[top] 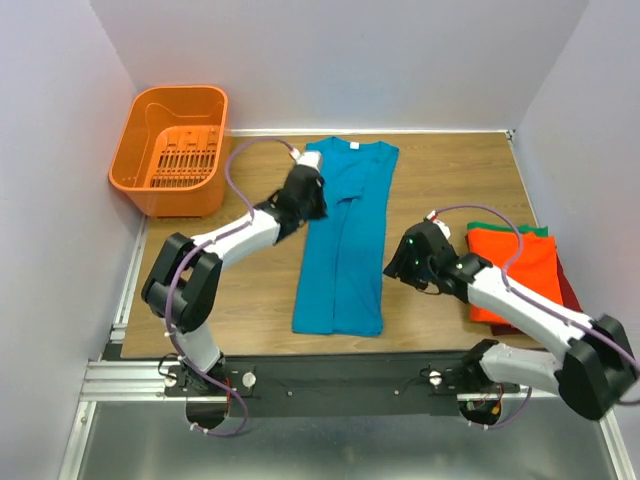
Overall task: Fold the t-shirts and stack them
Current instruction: Fold the tshirt
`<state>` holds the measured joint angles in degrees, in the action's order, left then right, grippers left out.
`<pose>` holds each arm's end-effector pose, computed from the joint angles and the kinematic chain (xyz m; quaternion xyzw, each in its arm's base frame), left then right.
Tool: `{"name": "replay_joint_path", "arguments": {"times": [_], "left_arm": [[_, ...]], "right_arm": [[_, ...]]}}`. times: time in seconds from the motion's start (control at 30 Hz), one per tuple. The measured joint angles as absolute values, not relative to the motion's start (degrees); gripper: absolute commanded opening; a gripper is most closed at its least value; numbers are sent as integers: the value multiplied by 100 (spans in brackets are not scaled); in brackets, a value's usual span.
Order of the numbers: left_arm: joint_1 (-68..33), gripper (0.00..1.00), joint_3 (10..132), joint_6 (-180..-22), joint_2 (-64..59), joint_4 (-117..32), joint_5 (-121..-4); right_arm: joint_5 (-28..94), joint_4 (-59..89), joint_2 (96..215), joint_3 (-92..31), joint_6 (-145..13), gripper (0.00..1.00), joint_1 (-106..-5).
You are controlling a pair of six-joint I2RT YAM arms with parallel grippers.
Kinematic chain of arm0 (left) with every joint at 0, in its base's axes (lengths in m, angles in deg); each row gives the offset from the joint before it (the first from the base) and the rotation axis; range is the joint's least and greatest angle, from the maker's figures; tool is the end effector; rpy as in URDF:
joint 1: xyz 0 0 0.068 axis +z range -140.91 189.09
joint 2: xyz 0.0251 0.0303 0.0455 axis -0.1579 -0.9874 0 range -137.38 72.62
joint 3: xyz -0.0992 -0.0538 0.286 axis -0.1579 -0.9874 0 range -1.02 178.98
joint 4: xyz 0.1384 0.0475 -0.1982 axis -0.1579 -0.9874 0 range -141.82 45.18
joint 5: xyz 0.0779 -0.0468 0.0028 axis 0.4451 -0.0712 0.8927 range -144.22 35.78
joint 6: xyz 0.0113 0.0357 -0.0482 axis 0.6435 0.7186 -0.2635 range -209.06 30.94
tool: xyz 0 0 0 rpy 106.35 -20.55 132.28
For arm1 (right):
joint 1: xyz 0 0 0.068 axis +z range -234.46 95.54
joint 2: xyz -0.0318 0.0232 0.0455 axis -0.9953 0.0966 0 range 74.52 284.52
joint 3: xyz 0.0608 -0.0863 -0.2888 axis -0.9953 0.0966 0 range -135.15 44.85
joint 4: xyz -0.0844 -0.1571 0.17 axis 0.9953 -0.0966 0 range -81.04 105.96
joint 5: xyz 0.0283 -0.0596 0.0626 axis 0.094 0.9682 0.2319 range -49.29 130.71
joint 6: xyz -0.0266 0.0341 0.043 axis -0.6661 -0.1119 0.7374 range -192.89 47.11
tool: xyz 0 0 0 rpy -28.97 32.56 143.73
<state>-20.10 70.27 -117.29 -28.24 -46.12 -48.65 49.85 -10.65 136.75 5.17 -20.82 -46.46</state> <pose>0.3580 -0.1949 0.2857 -0.0167 0.8690 -0.1997 0.4525 0.1563 0.1129 0.2563 0.1421 0.9237 0.1933 0.2986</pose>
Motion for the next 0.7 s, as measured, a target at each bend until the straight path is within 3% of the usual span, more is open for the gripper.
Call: {"name": "replay_joint_path", "arguments": {"times": [0.13, 0.3, 0.47, 0.7], "left_arm": [[-2880, 10, 5862, -11884, -2201, -4658, -4817], [-3228, 4, 4791, -12179, -1285, -4745, -4824], [-3660, 2, 4044, -12590, -380, -4658, -4898], [-4041, 2, 3547, -12959, -131, -4618, -5038]], "right_arm": [[4717, -919, 14482, 493, -2377, 54, -5293], [4631, -718, 15415, -8, -2735, 52, -5712], [4592, -401, 16005, -572, -3026, 52, -5719], [4730, -298, 16416, -817, -3310, 49, -5625]]}}
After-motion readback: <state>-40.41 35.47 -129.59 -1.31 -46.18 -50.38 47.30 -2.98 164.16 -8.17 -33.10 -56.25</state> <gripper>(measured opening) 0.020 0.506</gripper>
